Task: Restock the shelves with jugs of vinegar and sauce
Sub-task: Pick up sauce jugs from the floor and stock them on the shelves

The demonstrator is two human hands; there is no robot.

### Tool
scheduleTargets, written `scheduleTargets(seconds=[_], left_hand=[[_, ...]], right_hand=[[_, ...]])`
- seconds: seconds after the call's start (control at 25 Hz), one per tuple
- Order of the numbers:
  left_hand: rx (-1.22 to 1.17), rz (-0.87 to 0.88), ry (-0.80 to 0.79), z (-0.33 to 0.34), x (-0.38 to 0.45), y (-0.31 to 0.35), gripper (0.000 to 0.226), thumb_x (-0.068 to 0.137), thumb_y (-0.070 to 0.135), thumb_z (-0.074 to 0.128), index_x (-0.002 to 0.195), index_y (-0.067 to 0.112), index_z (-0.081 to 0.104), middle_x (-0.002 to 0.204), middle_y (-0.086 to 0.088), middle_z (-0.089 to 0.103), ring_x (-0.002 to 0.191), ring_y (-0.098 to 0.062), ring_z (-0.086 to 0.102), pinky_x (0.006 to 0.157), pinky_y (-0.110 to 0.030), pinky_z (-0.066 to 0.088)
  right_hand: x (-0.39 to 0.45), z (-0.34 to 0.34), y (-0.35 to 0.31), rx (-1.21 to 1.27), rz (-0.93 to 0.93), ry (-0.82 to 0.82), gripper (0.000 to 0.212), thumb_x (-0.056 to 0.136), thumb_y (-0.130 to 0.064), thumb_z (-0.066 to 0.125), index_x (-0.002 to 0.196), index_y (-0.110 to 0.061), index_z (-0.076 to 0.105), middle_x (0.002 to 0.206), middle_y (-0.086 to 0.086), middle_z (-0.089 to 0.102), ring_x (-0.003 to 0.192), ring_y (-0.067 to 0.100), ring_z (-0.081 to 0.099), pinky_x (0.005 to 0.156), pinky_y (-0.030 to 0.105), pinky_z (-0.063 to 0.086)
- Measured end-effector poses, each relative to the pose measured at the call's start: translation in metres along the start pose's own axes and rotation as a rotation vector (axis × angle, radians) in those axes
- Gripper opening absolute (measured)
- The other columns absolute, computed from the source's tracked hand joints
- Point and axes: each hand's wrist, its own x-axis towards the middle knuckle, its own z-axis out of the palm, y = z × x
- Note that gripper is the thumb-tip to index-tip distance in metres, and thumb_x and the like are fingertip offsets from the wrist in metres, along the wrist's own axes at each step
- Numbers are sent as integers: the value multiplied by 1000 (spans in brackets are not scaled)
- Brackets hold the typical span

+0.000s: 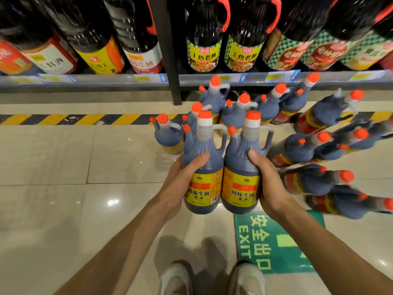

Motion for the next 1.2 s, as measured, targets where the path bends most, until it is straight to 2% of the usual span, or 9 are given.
scheduleTargets(seconds=[0.12,0.24,0.36,0.56,0.64,0.72,0.8,0.96,1.2], left_hand=[[0,2,-5,26,-65,88,55,78,46,77,128,27,67,112,1,79,98,-18,77,71,-24,61],[31,36,3,57,-136,200,65,77,46,80,136,24,63,118,0,77,104,-18,76,80,-31,61],[45,73,-13,89,-207,318,63,75,49,80,132,27,66,117,1,78,105,-19,75,90,-39,59],[3,190,-65,128,-326,495,63,62,57,84,119,33,72,114,6,78,102,-16,76,79,-31,62],[-5,224,-78,138,-372,551,64,66,54,89,122,29,71,112,3,79,101,-18,77,82,-36,61],[-3,246,-74,145,-409,593,73,65,52,85,130,24,67,116,-3,78,105,-25,76,95,-47,58],[-16,299,-82,148,-435,628,71,67,47,81,131,21,67,116,-8,78,105,-30,75,99,-53,56],[13,361,-142,151,-465,679,58,77,45,76,131,22,67,114,-8,78,103,-30,76,99,-54,56],[32,412,-193,170,-462,721,65,75,50,78,133,25,64,117,-6,78,105,-29,75,100,-55,55]], right_hand=[[-63,24,-93,-40,-3,0,85,66,-67,81,136,-21,66,126,8,74,115,30,72,105,54,52],[-129,52,-207,-47,-44,-37,67,76,-61,74,133,-25,68,128,7,74,117,31,71,106,56,51],[-195,86,-328,-42,-69,-75,67,81,-59,69,138,-24,65,133,11,71,121,34,68,108,56,49],[-308,148,-501,-28,-180,-79,59,86,-53,67,137,-23,66,132,11,71,118,31,71,100,49,57],[-351,173,-556,-37,-225,-88,53,86,-52,66,130,-23,71,128,12,73,115,32,72,97,49,58],[-386,193,-598,-58,-268,-116,51,81,-58,70,122,-29,76,123,9,76,109,31,74,86,44,63],[-413,211,-633,-98,-296,-142,53,74,-67,73,117,-36,77,121,6,77,107,28,76,78,37,64],[-444,232,-676,-141,-364,-177,66,65,-78,78,119,-40,76,124,5,76,110,30,74,78,38,64],[-441,235,-722,-121,-427,-169,65,61,-77,82,113,-38,79,119,7,77,104,30,76,73,35,64]])
